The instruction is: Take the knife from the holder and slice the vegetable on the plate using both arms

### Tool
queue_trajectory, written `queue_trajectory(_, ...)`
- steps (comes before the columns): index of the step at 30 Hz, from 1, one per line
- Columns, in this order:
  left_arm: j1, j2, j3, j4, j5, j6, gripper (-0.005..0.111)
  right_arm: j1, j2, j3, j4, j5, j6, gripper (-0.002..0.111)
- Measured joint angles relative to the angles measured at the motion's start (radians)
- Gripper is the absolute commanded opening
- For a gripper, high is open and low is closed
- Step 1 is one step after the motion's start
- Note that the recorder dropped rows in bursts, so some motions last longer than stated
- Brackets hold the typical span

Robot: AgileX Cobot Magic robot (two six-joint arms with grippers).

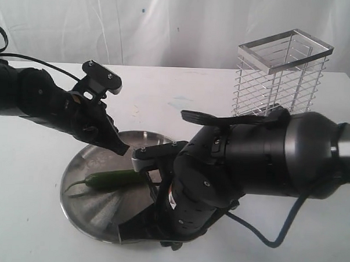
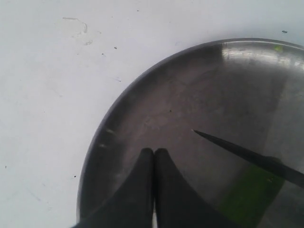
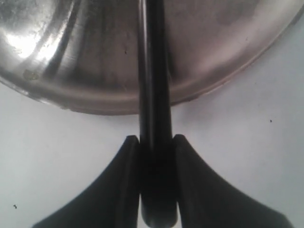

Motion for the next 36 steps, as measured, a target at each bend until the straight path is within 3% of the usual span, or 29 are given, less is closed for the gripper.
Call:
queue_trajectory(18,0.000,0.000,0.000,-0.008,-0.015,-0.007,0.000,0.000,0.008,0.000,-0.009,-0.041,0.010,0.000)
queue_trajectory(22,0.000,0.000,-0.030,-0.026,0.009,-0.073,0.000,0.000,0.008,0.000,-0.015,-0.041,0.019,0.000)
queue_trajectory(26,0.000,0.000,-0.092,-0.056,0.105,-0.221,0.000,0.000,0.008,0.000,-0.015,-0.041,0.019,0.000)
queue_trajectory(33,0.000,0.000,-0.236,0.011,0.413,-0.223,0.000,0.000,0.008,0.000,-0.015,-0.041,0.019,0.000)
queue_trajectory(36,0.000,0.000,-0.273,0.027,0.482,-0.221,0.000,0.000,0.008,0.000,-0.015,-0.041,0.019,0.000)
